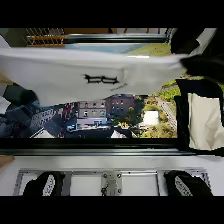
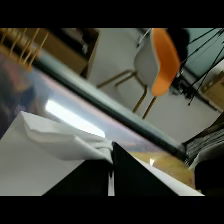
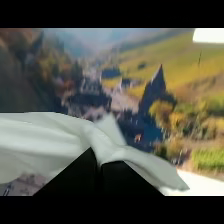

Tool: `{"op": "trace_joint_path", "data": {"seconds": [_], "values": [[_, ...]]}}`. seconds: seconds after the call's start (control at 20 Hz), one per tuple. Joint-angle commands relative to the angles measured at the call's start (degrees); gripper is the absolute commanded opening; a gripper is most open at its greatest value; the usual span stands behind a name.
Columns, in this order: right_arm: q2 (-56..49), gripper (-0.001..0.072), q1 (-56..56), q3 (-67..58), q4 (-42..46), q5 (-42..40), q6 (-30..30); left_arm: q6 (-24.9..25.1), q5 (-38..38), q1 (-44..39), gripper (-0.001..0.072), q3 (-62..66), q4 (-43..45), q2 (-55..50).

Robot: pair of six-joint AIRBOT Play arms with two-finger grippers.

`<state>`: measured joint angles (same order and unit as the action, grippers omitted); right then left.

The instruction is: Fold the clothes and pants, and hang the long-sleeved shirts on hangers.

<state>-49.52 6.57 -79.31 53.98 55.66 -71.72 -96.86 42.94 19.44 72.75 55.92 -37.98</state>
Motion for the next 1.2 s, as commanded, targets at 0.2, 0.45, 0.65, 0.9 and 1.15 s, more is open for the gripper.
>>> {"op": "trace_joint_path", "data": {"seconds": [0.2, 0.45, 0.65, 0.9, 1.15], "values": [[18.3, 0.0009, 0.0, -7.6, 4.1, -7.6, -1.6, 1.0, -0.3, 0.1, 0.0007, 9.5, 0.0, 15.7], [18.5, 0.0008, 0.0, -7.6, 6.9, -5.2, -8.6, 0.8, 2.3, 0.1, 0.0006, 9.5, 0.0, 15.7], [9.2, 0.0008, 0.0, -7.6, 6.9, 6.4, -12.4, 0.8, 16.2, 0.1, 0.0006, 9.0, 0.0, 4.2], [-12.6, 0.0008, -0.3, -7.6, 6.9, 15.3, -12.3, 0.9, 18.0, 0.0, 0.0006, -2.9, -0.3, -16.1], [-35.7, 0.0008, -1.4, -7.8, 6.9, 10.7, -9.3, 4.5, 9.8, -3.5, 0.0007, -5.6, -3.8, -40.7]]}}
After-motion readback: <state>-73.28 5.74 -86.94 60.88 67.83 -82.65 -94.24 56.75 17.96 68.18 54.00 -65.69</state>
